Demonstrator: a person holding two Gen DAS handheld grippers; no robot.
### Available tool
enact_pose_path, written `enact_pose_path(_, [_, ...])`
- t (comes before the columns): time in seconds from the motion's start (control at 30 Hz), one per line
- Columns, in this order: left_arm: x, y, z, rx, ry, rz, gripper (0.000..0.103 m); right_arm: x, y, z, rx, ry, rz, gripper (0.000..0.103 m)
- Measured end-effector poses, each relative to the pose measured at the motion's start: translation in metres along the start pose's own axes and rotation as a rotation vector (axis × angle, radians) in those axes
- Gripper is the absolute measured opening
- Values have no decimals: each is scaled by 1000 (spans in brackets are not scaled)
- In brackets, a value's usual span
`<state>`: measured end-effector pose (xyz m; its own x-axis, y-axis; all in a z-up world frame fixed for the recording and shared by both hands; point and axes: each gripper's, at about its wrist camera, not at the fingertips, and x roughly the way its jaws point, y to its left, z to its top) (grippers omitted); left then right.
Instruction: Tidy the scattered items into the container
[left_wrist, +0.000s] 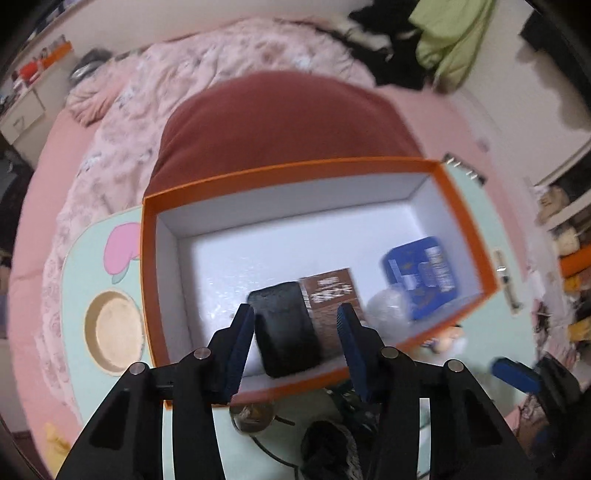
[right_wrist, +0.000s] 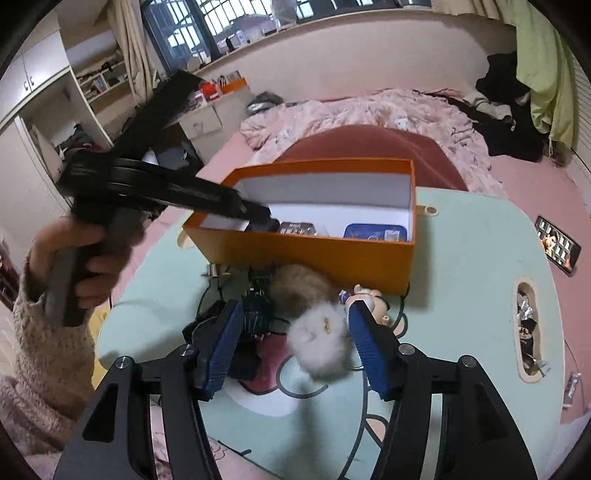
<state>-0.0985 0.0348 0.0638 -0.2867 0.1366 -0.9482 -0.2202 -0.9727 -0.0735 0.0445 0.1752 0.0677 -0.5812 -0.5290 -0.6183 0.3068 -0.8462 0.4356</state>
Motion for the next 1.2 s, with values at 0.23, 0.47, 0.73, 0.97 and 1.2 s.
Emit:
enact_pose_path(0.23, [27,1,8,-25,77,10,47,4,-2,-1,32,8,35,60])
enact_pose_path(0.47, [32,16,17,-73,43,-57,38,5,-8,-3,54,2,39,60])
enact_pose_path(0.73, [8,26,25,-85,-60,-109,38,1,-20,-2,103,-15,38,60])
enact_pose_path(0.97, [-62,27,0,-55,-226,-191,38,-1,-19,-3,97,-19,34,60])
enact_pose_path(1.2, [-77,39,-77,-37,-292,-185,38,4,-18,-3,97,-2,28,60])
